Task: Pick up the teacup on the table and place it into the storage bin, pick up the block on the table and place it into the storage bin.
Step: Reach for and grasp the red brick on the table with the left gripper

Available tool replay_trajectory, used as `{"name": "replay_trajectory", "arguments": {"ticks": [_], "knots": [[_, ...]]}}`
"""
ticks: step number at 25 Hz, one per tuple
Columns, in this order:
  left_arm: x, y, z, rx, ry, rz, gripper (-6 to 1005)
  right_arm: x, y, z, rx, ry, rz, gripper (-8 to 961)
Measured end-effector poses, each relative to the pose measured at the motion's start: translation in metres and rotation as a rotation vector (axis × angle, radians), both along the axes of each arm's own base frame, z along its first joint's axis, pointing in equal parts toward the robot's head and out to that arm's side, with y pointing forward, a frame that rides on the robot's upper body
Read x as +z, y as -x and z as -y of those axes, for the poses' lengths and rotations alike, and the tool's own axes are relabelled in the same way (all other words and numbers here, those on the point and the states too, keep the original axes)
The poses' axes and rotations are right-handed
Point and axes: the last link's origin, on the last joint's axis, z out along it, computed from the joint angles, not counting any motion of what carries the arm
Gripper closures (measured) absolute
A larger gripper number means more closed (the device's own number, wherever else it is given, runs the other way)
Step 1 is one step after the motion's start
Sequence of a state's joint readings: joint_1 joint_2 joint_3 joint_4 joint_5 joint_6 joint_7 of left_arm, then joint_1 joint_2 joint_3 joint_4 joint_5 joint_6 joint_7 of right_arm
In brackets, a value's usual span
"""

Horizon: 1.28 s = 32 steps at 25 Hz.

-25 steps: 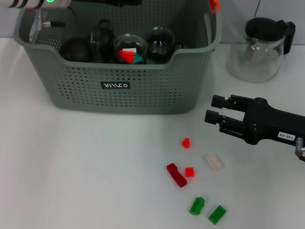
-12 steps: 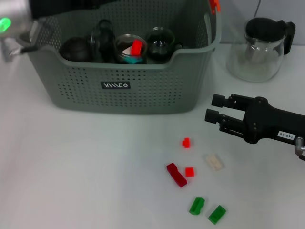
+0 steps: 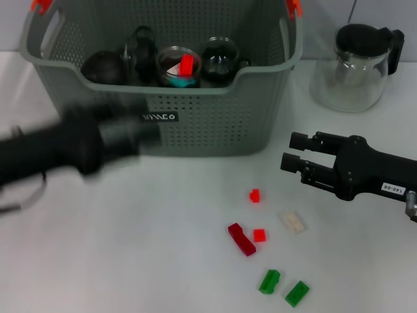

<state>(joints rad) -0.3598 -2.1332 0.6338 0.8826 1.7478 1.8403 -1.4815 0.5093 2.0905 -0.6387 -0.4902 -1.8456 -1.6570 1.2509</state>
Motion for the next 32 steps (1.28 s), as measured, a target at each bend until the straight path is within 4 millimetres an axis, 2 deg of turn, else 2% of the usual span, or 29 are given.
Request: {"name": "replay_trajectory", "arguments": {"ticks": [5, 9, 15, 20, 23, 27, 32], "knots": [[-0.035, 0.013, 0.021, -0.074, 0.072, -0.144, 450, 0.003, -0.004, 0.006, 0.048, -0.005, 0.028, 406], [-0.058, 0.017, 0.029, -0.126, 0.133, -0.192, 444, 0.009, -0.013, 0.019, 0.111, -0.049, 0.046, 407], [-0.095, 0.014, 0.023, -0.208, 0.119, -0.243, 436, 0.020, -0.029, 0.027, 0.092, -0.169, 0.048, 407], [-0.125, 0.010, 0.014, -0.222, 0.122, -0.294, 429, 0.021, -0.028, 0.025, 0.070, -0.189, 0.024, 406], [-0.135, 0.010, 0.014, -0.231, 0.149, -0.329, 425, 0.021, -0.026, 0.022, 0.072, -0.185, 0.018, 405], [-0.138, 0.010, 0.019, -0.240, 0.170, -0.326, 419, 0.019, -0.023, 0.021, 0.077, -0.181, 0.015, 404], [-0.151, 0.009, 0.034, -0.285, 0.213, -0.320, 412, 0.019, -0.022, 0.020, 0.075, -0.177, 0.010, 404]]}}
